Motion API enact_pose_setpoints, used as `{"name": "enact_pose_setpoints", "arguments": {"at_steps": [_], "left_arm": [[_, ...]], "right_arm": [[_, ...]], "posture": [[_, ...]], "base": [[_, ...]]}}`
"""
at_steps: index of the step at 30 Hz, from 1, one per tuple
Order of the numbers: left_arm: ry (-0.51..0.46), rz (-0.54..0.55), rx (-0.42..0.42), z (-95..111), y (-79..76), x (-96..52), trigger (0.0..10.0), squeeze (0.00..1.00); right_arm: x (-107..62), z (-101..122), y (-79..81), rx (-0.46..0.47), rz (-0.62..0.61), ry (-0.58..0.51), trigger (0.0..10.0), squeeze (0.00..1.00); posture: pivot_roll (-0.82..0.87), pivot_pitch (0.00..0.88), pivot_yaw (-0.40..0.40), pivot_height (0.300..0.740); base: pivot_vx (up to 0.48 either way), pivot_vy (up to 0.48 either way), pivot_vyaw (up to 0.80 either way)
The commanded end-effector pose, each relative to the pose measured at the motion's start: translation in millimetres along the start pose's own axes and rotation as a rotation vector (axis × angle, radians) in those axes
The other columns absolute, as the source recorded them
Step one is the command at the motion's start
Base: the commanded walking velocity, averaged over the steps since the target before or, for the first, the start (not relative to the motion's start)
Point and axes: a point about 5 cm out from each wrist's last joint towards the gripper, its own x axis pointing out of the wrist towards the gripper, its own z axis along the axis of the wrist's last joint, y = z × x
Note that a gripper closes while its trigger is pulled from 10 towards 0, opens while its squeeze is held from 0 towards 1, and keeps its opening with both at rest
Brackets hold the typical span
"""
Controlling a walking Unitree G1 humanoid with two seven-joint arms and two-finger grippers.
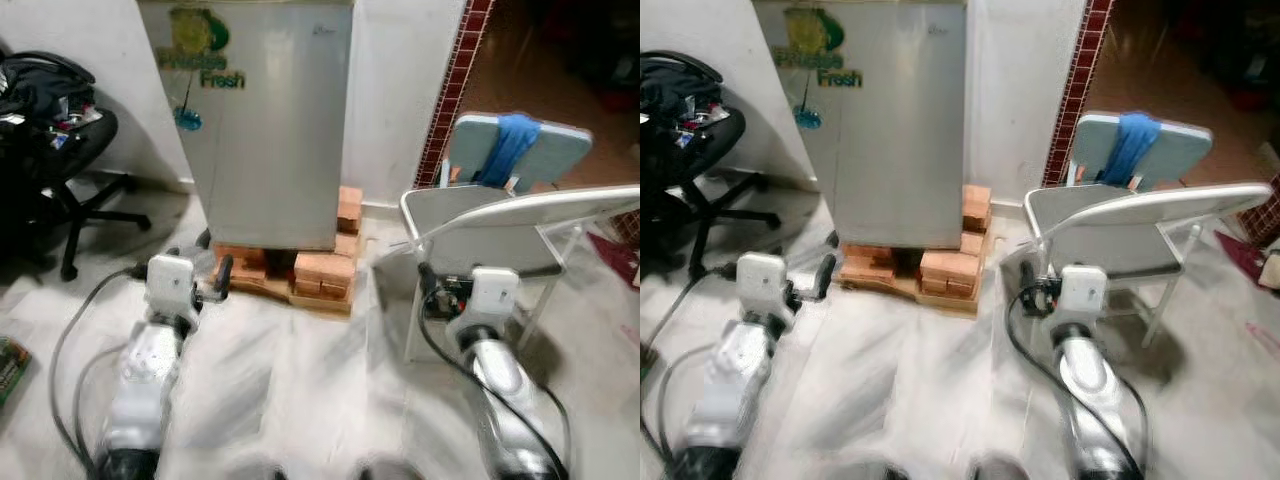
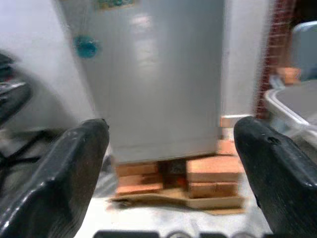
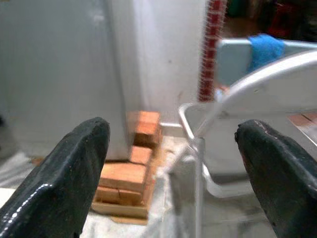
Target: Restocking fridge
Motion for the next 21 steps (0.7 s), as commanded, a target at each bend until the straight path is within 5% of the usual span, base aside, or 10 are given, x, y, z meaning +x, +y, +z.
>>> {"name": "enact_pose_setpoints", "arguments": {"at_steps": [1, 6, 17, 21], "left_arm": [[0.002, 0.029, 0.021, 0.0, 12.2, -3.8, 10.0, 0.0], [0.011, 0.055, 0.018, -3.0, 13.1, -6.9, 10.0, 0.0], [0.001, 0.056, -0.003, -2.1, 10.3, -5.3, 10.0, 0.0], [0.005, 0.064, -0.022, -2.6, 11.3, -4.8, 10.0, 0.0]], "right_arm": [[1.7, 7.3, 1.1, 0.012, -0.01, -0.04, 10.0, 0.0], [1.8, 6.2, -3.8, 0.003, -0.04, -0.028, 10.0, 0.0], [7.9, 9.2, -0.1, 0.016, -0.014, -0.042, 10.0, 0.0], [8.9, 9.8, -0.1, 0.021, -0.013, -0.044, 10.0, 0.0]], "posture": [[-0.02, 0.0, 0.016, 0.74], [-0.01, 0.0, 0.011, 0.74], [-0.01, 0.005, 0.0, 0.74], [-0.01, 0.005, -0.001, 0.74]], "base": [[0.0, 0.48, 0.0], [0.0, 0.48, 0.0], [0.0, 0.476, -0.76], [0.0, 0.443, -0.1]]}}
